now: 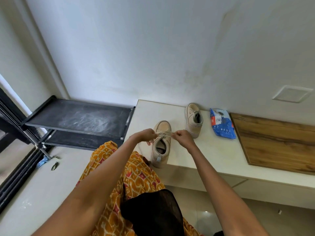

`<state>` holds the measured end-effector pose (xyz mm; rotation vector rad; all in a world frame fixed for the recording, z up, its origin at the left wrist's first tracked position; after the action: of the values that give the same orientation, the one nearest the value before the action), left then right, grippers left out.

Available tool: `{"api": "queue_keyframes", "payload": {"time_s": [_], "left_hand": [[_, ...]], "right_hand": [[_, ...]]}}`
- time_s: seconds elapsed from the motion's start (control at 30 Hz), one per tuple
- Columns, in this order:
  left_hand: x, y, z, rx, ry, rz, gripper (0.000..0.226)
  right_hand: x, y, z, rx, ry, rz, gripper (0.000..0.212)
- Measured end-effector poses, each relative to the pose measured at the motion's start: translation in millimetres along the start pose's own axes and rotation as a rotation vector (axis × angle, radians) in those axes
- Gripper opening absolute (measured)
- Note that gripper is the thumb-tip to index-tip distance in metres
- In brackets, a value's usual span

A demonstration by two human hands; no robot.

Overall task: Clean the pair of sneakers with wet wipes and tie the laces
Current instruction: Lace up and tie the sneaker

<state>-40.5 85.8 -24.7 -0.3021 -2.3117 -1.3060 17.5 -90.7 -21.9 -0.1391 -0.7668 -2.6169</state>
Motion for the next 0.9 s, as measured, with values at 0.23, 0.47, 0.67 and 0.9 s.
{"api": "queue_keyframes", "payload": {"time_s": [0.23,0.47,0.67,0.9], "left_hand": [[27,60,-21,0.237,-0.126,-0.094,0.048],[40,139,-54,0.469,-0.228,-0.46,0.042],[53,170,-72,0.544,-0.315,-0.515,0.04],[60,163,-78,0.525,-0.4,-0.717,0.038]], "right_hand": [[-3,30,76,-0.299,0.04,-0.185,0.038],[-8,37,146,-0.332,0.148,-0.168,0.032],[-3,44,188,-0.597,0.127,-0.078,0.031],[0,45,204,-0.407,0.188,-0.149,0.041]]}}
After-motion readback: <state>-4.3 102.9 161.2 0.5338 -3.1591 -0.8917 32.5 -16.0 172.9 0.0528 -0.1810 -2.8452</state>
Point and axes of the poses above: each hand's wrist, its own x-axis away from the middle knuckle, its own y-axis out of the back of the hand, z = x × y, the point moved 3 cm from there along -x, towards the middle knuckle, and after that the axes turned 14 degrees about -x, right-handed, at the moved point
